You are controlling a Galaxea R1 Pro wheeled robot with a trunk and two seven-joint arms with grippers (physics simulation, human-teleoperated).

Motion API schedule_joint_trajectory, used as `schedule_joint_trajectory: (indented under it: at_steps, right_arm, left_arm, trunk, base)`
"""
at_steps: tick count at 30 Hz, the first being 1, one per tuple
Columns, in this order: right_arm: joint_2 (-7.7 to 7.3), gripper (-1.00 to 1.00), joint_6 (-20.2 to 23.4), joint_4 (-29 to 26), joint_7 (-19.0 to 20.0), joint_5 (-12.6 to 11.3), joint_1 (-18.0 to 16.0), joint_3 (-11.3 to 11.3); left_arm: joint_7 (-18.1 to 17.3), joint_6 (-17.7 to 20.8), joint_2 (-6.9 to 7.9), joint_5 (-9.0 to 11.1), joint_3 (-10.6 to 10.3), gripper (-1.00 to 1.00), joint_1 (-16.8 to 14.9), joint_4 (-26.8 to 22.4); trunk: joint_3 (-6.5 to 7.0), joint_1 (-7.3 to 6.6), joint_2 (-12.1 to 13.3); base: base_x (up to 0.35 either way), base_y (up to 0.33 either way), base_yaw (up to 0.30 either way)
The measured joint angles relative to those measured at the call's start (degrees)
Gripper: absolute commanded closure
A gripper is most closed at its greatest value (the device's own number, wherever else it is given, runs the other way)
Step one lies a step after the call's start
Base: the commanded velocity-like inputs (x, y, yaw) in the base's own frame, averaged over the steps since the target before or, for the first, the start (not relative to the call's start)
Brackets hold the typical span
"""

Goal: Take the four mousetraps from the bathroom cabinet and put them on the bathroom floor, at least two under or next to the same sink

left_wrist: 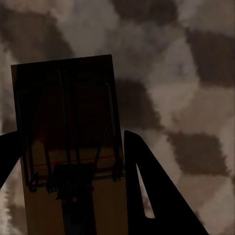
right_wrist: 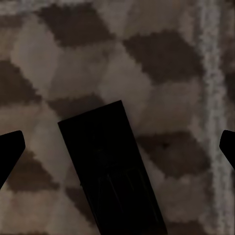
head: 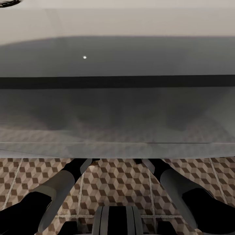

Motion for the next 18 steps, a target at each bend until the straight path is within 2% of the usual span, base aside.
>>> schedule_joint_trajectory:
  at_steps: [18]
  right_arm:
    - [0.00, -1.00, 0.00, 0.00, 0.00, 0.01, -0.25, 0.00]
  left_arm:
    - [0.02, 0.00, -0.01, -0.09, -0.04, 1.00, -0.26, -0.01]
  trunk:
    - [-0.33, 0.00, 0.00]
  base:
    - [0.000, 0.000, 0.000]
